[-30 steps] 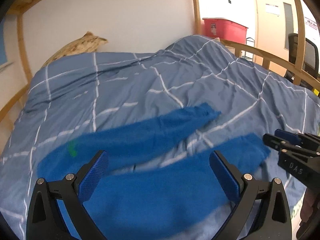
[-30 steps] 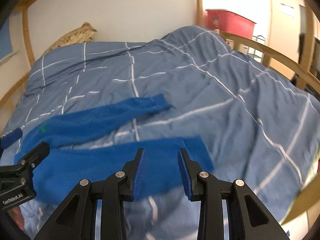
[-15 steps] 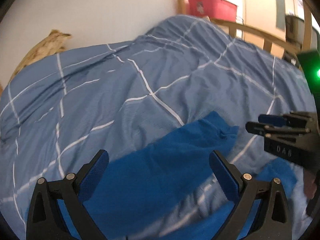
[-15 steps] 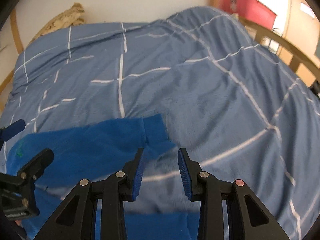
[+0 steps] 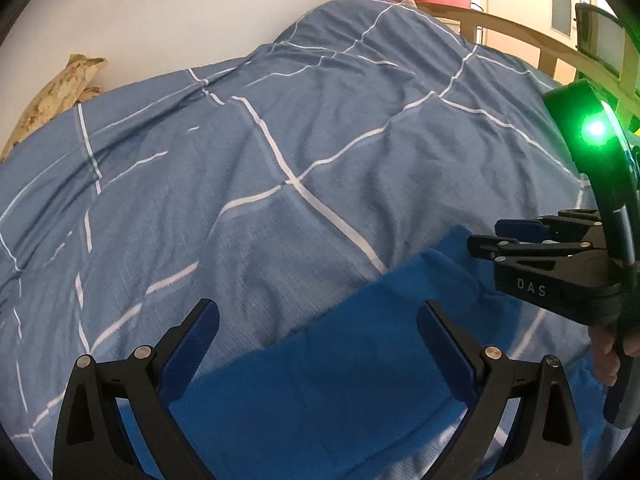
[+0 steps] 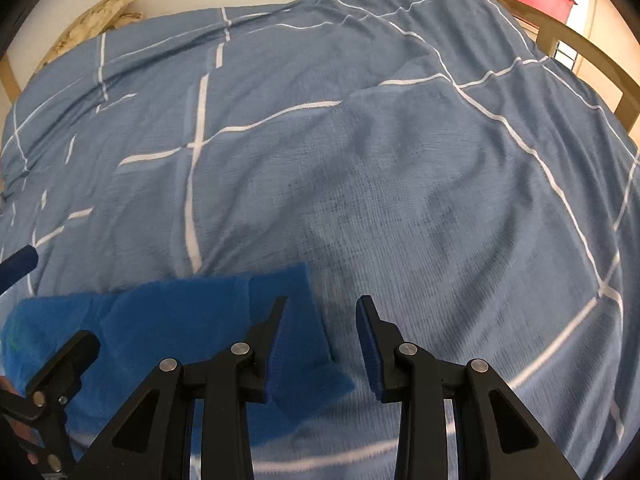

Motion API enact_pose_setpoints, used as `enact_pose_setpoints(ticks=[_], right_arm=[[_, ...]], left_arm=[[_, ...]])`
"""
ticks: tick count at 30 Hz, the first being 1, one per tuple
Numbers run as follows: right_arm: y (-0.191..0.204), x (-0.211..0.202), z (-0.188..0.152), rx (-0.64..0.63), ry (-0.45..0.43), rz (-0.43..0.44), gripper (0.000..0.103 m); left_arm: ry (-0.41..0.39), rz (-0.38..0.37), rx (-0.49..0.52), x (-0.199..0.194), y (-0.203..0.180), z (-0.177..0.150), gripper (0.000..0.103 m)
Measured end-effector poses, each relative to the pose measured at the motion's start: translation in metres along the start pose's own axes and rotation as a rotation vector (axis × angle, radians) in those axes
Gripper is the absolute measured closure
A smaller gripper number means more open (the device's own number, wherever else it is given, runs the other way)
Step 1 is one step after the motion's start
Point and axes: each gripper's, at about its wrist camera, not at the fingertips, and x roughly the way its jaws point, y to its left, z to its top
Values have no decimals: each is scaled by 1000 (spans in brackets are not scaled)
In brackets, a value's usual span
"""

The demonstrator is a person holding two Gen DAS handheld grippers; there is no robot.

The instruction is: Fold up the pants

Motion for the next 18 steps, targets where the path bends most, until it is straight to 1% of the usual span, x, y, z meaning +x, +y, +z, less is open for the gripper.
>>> enact_pose_setpoints(ticks=[3,8,12,14,16,17,18], right_arm=[[2,7,4,-3,-5,33,69],[5,17,5,-6,4,45,69],[12,19,2,-23,6,50,69],[15,22,3,-41,20,30,69],[18,23,2,-51,19,23,75],[20,23,1,-67,19,10,79],[21,22,0,-85,15,-15,91]], left_arm=[[1,8,0,5,4,-1,2],[0,10,-14,9,8,-4,2],[10,3,-36,14,9,-4,2],[9,0,-55,15,10,-3,2],[15,-1,-65,17,10,-2,2],[17,3,-65,17,10,-1,2],[19,10,-61,18,9,-1,3]])
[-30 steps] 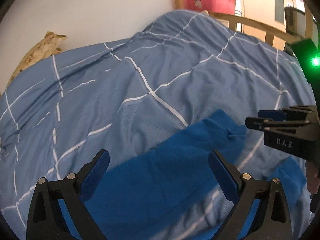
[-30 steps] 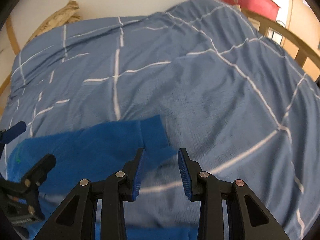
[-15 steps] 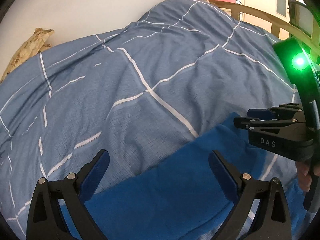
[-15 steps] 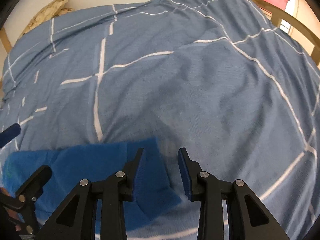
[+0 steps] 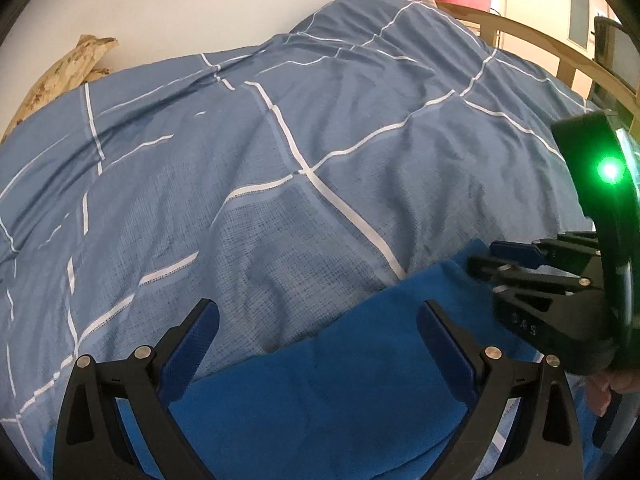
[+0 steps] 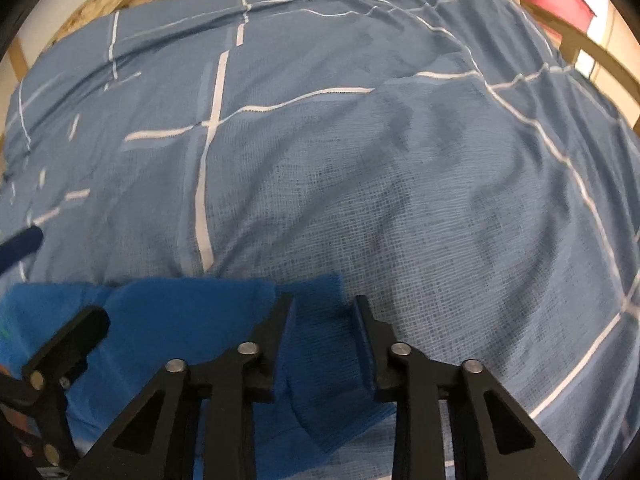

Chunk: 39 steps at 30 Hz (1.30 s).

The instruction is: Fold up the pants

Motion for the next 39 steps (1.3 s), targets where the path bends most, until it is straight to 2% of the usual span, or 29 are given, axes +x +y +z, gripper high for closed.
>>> enact_pose_setpoints(ticks=[4,7,10,12,14,15,18,19,20,21,22,27,29,31,35,39], right_arm=[[2,-14,-2,-63,-48,-49,97],[-3,-34,2,-50,-140,-84,99],[-6,-35,11,-19,-160,-109,99],[4,-24,14,-74,-147,-197,102],[3,-4,14,-104,-100,-337,102],[0,2,12,-82,-75,-340,102],[-18,-1,1,36,-67,-241,100],[-22,-8,-5,59,-80,-212,95],[-24,-17,-10,74,-90,-199,89],[-23,-27,-15,85,-94,-199,75],[-22,-36,-20,97,-106,-190,66],[10,-98,-54,105,-187,-106,66],[35,-126,-74,81,-215,-76,64],[56,-150,-93,55,-237,-44,59],[104,-193,-136,-11,-274,28,59],[146,-222,-168,-64,-272,96,59]], left_arm=[[-10,3,8,0,-1,0,3],[-29,10,-2,-1,0,-1,3],[-25,17,-20,4,1,-1,3],[-20,30,-29,7,2,-2,3],[-23,57,-23,9,2,-4,4],[-24,62,-22,9,3,-5,4],[-30,52,-47,1,9,-10,4],[-37,40,-65,-7,13,-12,4],[-47,37,-74,-15,16,-15,4],[-60,37,-82,-23,17,-18,4],[-76,38,-88,-34,19,-23,4],[-162,31,-89,-107,25,-59,4],[-180,-3,-85,-139,30,-82,4],[-179,-18,-104,-161,37,-101,4],[-165,-25,-189,-209,66,-150,4],[-147,33,-281,-257,101,-200,4]])
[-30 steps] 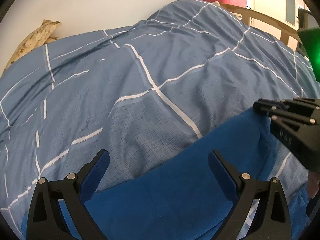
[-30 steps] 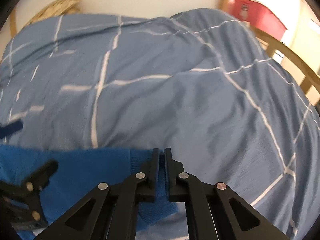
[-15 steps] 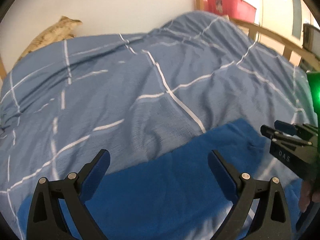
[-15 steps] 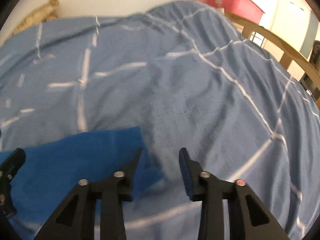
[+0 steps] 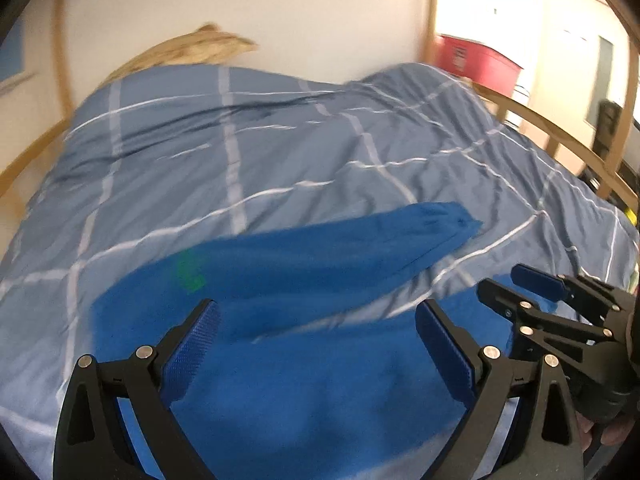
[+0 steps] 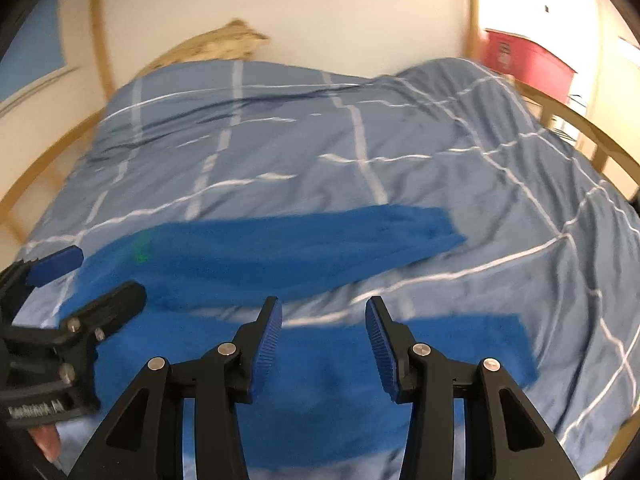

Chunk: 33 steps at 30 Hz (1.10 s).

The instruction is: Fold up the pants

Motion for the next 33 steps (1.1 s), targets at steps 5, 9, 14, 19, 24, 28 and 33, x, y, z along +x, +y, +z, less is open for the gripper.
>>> enact_pose_setpoints(ticks=[5,9,14,19,24,28,33], right_arm=[[53,-34,-21,-28,-14,98,59],[88,-52,-37,-38,-33,154,59],[120,-55,-60,-13,-31,192,59],[133,-42,-84,93,-11,206,59],[139,-32,-106,136,-14,159,59],[130,-21,-125,259,9,180,59],[119,-2,-146,370,33,174,58]], left_arm=[[-8,72,-98,-52,55,-27,4],[-7,116,-153,-80,96,-53,4],[4,128,-168,-91,133,-83,5],[23,137,-177,-82,159,-107,6],[45,129,-210,-71,174,-133,8],[56,119,-197,-60,176,-150,8],[37,175,-179,-46,185,-165,11]])
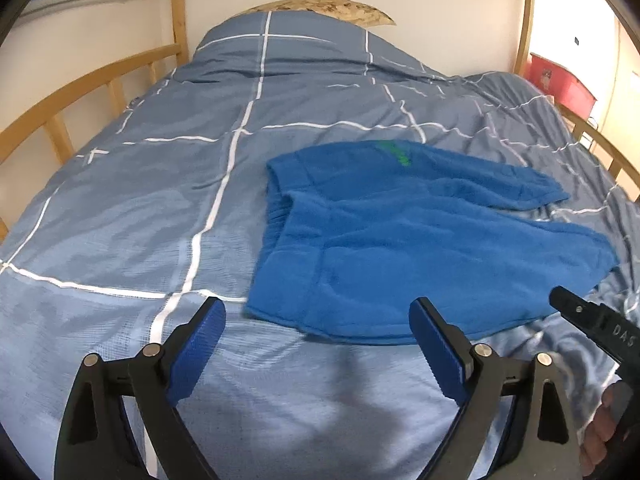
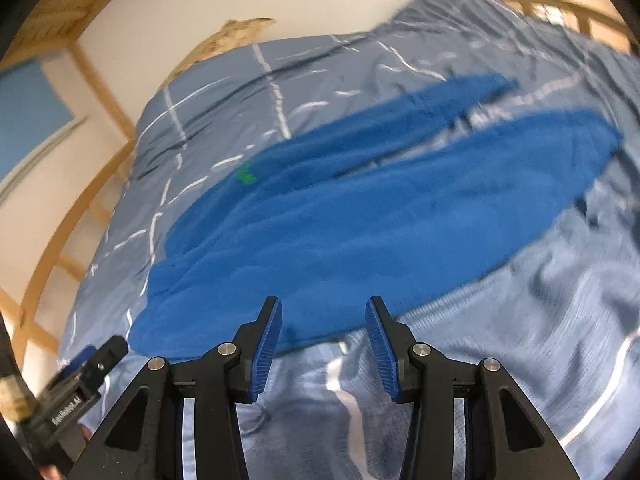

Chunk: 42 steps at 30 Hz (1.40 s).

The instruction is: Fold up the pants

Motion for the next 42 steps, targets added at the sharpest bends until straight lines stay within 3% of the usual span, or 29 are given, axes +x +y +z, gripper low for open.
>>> enact_pose_setpoints(ticks=[6,11,16,19,22,24,28,30,34,36,38,40,42], right_arm=[[-10,19,-13,61,46,2,58],[-14,18,-14,96,13,18,57],[-18,28,-13,130,36,28,55],[-19,32,-13,141,31,23,55],[-16,35,-11,124,33,31,58],[-14,36,-12,107,34,35,71],[-9,34,-12,66,31,36,84],[-7,29,-10,45,16,37,86],[-4,17,-3,29,-7,52,88],[-2,14,3,19,-5,57,88],[-1,13,7,18,-6,64,88],[-1,12,7,11,-3,64,88],[-1,14,5,5,8,60,88]], left_arm=[[54,-18,-39,25,9,-3,17],[80,-31,-76,38,11,-4,18],[98,-47,-98,49,12,-3,20],[93,-44,-124,51,16,-2,28],[81,-26,-140,50,19,-1,43],[76,-30,-150,48,21,0,50],[68,-28,-163,44,22,-1,62],[64,-42,-167,39,21,-1,76],[61,-42,-153,32,16,6,78],[57,-55,-159,30,15,9,94],[94,-109,-164,32,13,8,94],[126,-112,-166,36,12,4,86],[152,-109,-179,38,14,-3,59]])
